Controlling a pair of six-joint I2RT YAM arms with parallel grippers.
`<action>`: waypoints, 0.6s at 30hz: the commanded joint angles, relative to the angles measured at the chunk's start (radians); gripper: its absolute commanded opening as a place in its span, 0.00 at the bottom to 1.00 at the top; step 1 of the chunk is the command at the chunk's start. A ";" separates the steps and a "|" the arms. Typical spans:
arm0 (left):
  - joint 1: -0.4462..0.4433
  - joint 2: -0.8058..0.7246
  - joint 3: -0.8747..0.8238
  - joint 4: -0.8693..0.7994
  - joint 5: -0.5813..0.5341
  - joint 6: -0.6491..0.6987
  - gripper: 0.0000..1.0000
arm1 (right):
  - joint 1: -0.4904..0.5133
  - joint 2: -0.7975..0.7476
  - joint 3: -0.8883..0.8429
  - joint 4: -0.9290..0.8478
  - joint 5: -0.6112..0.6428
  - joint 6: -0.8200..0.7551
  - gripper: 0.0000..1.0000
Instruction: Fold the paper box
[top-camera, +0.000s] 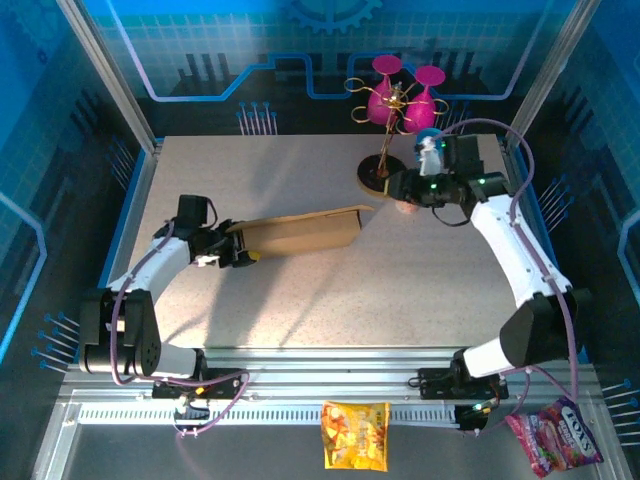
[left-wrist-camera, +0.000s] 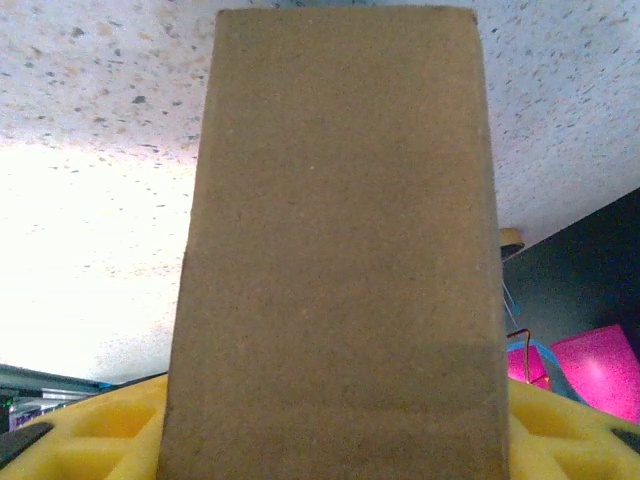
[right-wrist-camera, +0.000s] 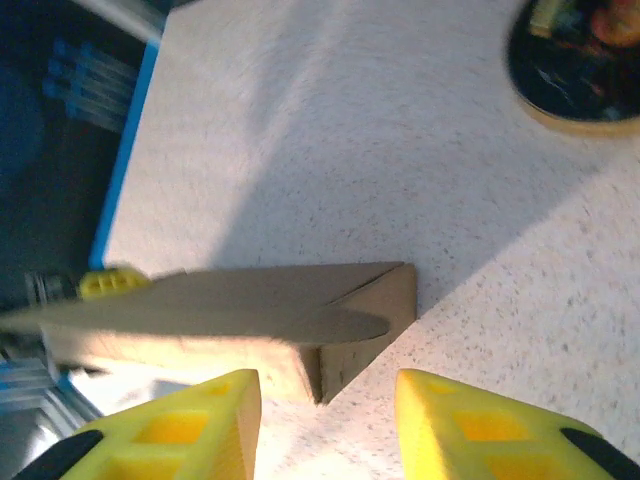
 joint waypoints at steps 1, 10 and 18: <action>0.022 0.005 0.041 -0.140 0.021 0.072 0.15 | 0.078 -0.011 -0.020 -0.018 0.139 -0.390 0.40; 0.046 0.039 0.067 -0.164 0.014 0.100 0.17 | 0.147 0.109 0.059 -0.075 0.188 -0.551 0.50; 0.054 0.054 0.074 -0.166 0.012 0.112 0.18 | 0.193 0.136 0.050 -0.105 0.186 -0.607 0.45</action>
